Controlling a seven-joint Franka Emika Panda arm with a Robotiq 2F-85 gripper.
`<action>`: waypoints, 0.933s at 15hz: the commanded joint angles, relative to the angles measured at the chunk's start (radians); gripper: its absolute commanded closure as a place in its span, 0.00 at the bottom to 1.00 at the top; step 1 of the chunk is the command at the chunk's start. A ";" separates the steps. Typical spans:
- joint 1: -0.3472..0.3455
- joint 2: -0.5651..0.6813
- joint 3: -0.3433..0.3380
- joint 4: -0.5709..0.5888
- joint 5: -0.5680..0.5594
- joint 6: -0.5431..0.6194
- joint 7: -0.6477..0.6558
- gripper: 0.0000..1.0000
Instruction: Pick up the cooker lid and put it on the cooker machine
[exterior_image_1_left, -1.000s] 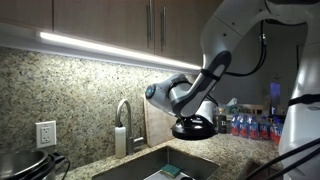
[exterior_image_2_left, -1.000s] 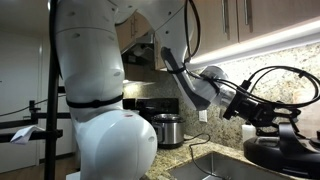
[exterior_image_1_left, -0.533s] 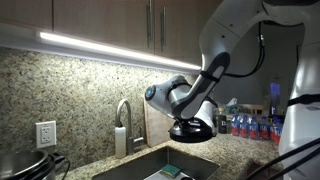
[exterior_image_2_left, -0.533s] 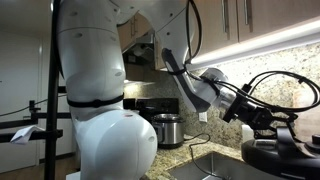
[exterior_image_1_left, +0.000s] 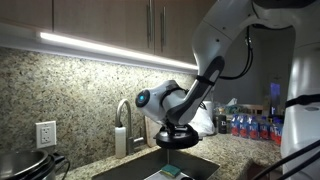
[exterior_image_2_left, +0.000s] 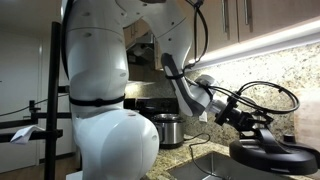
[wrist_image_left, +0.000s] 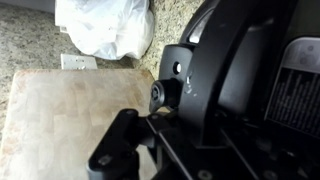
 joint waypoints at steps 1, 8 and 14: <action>0.037 -0.044 0.044 -0.017 -0.040 -0.029 -0.033 0.99; 0.172 -0.030 0.180 -0.069 0.047 -0.070 0.035 0.99; 0.295 0.002 0.310 0.090 0.276 -0.214 -0.047 0.99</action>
